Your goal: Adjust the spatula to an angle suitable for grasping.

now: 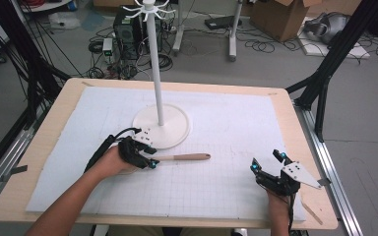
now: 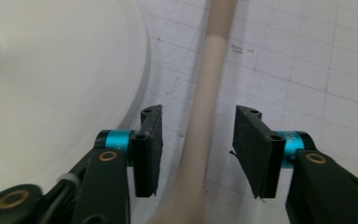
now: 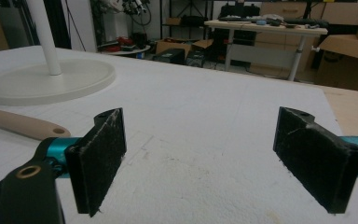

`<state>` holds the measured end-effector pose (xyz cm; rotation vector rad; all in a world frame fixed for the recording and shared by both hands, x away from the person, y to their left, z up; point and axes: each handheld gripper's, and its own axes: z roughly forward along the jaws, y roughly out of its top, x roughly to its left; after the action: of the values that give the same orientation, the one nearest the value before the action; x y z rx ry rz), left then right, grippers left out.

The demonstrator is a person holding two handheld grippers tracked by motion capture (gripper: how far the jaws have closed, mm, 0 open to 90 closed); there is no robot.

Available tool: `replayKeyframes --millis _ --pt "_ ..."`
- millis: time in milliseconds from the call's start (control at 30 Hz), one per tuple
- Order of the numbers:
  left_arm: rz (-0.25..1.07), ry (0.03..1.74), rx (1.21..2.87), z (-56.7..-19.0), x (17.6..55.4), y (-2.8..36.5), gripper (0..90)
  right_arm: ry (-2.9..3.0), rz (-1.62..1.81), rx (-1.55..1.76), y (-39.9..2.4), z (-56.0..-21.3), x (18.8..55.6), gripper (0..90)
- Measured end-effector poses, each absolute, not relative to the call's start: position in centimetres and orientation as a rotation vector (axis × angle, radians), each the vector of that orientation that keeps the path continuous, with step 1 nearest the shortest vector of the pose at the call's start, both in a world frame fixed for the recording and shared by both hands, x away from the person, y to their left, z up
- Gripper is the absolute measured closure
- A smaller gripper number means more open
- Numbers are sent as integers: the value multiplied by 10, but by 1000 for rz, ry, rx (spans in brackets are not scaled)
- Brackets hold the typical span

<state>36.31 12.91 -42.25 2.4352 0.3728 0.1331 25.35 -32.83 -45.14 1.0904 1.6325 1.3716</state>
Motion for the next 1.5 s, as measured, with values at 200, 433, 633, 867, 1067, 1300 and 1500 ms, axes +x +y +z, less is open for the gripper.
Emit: replayKeyframes --millis 200,433,633,867,1067,1300,1500 --pt "123 361 2477 -427 364 119 587 1633 1371 1090 -328 -451 253 161" --pt "114 352 2496 -425 365 116 682 1633 1371 1090 -328 -451 253 161" --pt "90 338 2497 -424 364 118 756 1631 1373 1093 -328 -451 253 161" --pt "53 394 2501 -418 358 121 779 1631 1375 1101 -329 -452 253 161" --pt "39 422 2482 -411 352 120 779 1629 1376 1102 -329 -452 253 161" --pt "-35 543 2433 -411 345 125 779 1627 1378 1102 -328 -451 253 162" --pt "-53 677 2376 -411 335 129 779 1625 1377 1102 -329 -451 253 162"
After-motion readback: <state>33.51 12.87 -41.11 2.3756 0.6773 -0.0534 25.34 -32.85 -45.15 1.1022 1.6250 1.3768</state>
